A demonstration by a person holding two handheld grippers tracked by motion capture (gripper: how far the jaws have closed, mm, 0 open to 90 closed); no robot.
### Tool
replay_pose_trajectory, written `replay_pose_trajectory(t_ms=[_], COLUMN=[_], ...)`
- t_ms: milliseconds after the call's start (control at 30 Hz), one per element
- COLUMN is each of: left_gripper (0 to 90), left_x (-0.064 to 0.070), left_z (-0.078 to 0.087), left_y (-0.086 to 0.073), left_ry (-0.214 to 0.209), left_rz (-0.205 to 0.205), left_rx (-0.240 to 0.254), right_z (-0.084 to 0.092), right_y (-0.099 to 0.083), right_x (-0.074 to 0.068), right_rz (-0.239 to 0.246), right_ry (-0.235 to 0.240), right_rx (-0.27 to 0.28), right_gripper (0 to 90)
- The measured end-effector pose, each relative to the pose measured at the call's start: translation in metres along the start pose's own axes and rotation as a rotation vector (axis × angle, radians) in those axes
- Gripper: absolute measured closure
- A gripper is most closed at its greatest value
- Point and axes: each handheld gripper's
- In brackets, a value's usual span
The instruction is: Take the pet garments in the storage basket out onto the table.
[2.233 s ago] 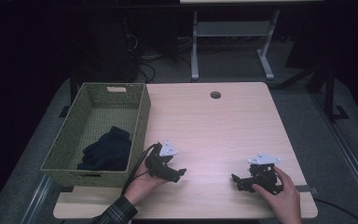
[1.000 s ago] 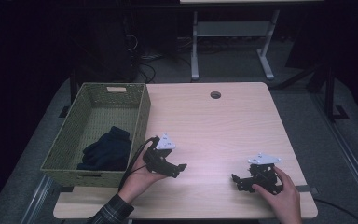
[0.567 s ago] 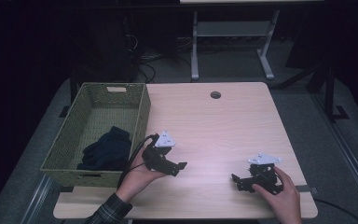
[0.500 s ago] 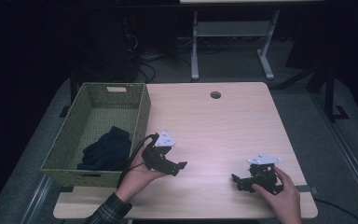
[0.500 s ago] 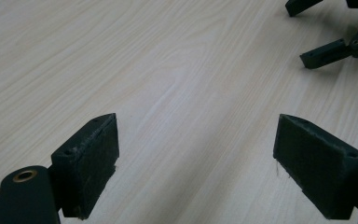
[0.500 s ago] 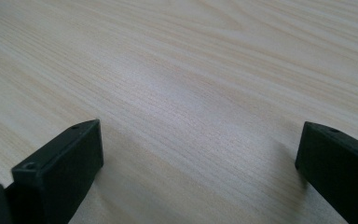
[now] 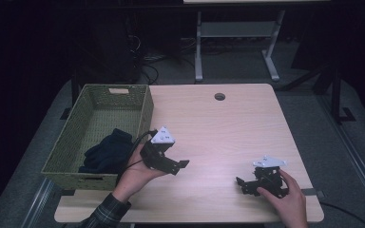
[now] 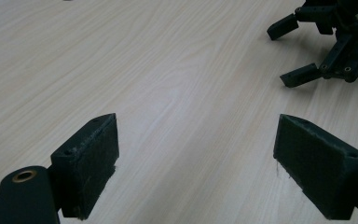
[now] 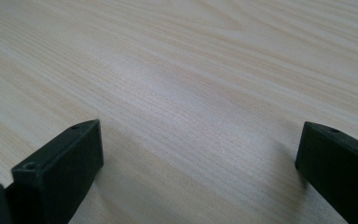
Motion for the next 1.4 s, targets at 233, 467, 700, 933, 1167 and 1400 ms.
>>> replay_pose_trajectory(t_ms=[233,467,700,933,1167,1400], left_gripper=[13.8,14.0,14.3,14.4,14.3,14.3], left_x=[-0.005,-0.014,-0.022,-0.030,-0.036,-0.044], left_z=[0.012,0.027,0.041,0.055,0.067,0.080], left_y=[0.003,0.002,0.001,-0.002,-0.006,-0.012], left_ry=[0.013,0.027,0.047,0.064,0.084,0.109], left_rz=[0.019,0.038,0.052,0.068,0.084,0.101], left_rx=[0.016,0.026,0.032,0.044,0.052,0.052], right_z=[0.000,0.000,0.000,0.000,0.000,0.000], right_y=[0.000,0.000,0.000,0.000,0.000,0.000], right_x=[0.000,0.000,0.000,0.000,0.000,0.000], right_rz=[0.000,0.001,0.000,0.000,0.000,0.000], right_ry=[0.000,0.000,0.000,0.000,0.000,0.000], right_rx=[0.000,0.000,0.000,0.000,0.000,0.000], right_gripper=[0.4,0.4,0.4,0.4,0.4,0.4])
Point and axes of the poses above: each handheld gripper's, and its own axes: z roughly backward along the jaws, y roughly out of its top, x roughly to its right, and after that the axes turned 1 degree about x, right-handed
